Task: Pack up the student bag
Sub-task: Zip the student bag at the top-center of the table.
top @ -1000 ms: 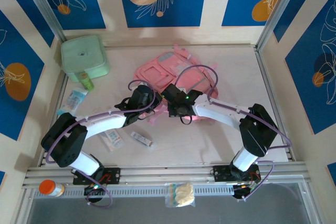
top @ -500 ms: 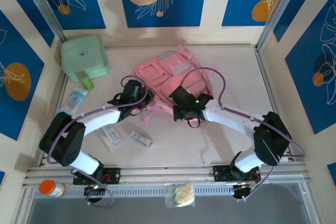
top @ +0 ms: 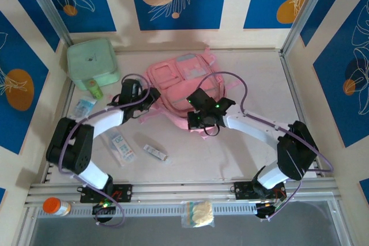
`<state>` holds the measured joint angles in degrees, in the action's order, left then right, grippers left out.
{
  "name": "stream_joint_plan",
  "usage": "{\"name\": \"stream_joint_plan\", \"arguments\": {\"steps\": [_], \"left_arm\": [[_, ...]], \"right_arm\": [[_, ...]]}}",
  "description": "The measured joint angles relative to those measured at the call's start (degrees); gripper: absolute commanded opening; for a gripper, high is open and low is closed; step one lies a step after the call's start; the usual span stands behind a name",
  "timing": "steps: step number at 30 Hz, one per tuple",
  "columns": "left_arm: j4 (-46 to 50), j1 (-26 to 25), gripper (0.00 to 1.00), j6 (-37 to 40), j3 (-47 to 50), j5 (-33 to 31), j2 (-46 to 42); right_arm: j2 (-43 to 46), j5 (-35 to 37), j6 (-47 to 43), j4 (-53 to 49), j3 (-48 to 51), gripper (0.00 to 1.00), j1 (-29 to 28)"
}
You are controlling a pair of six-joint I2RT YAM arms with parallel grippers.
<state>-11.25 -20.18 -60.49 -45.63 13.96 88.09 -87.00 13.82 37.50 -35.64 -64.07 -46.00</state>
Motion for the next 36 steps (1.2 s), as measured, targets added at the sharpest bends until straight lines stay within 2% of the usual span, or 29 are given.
{"name": "stream_joint_plan", "arguments": {"steps": [3,8,12,16,20,27,33,36], "left_arm": [[-0.24,-2.45,0.58,-3.98,6.29,-0.81,-6.43],[-1.64,-13.16,0.62,-12.46,10.54,-5.44,-13.66],[-3.48,-18.40,0.64,-19.34,12.59,-9.79,-13.70],[-5.81,-22.05,0.63,-24.94,12.63,-13.68,-9.44],[-8.57,-23.89,0.50,-27.85,10.91,-15.54,-2.80],[-8.74,-24.55,0.00,-27.76,7.50,-17.79,2.03],[-6.23,-24.20,0.00,-23.45,7.50,-19.61,-0.26],[-3.08,-21.62,0.00,-19.67,7.54,-18.53,-3.52]], "right_arm": [[-1.66,-0.83,0.02,0.57,-0.07,0.00,-0.57],[-2.71,-1.70,0.44,0.98,-0.04,0.00,-0.87],[-2.71,-1.84,0.66,1.70,0.35,0.00,-0.94],[-2.71,-1.68,0.63,1.81,0.55,0.00,-1.33],[-2.71,-1.55,0.61,1.81,0.57,0.00,-1.79],[-2.71,0.63,0.66,1.29,0.55,0.00,-2.05],[-1.95,1.86,0.66,0.09,0.79,0.00,-2.40],[1.09,2.03,0.66,-0.02,2.47,0.00,-1.95]]}}
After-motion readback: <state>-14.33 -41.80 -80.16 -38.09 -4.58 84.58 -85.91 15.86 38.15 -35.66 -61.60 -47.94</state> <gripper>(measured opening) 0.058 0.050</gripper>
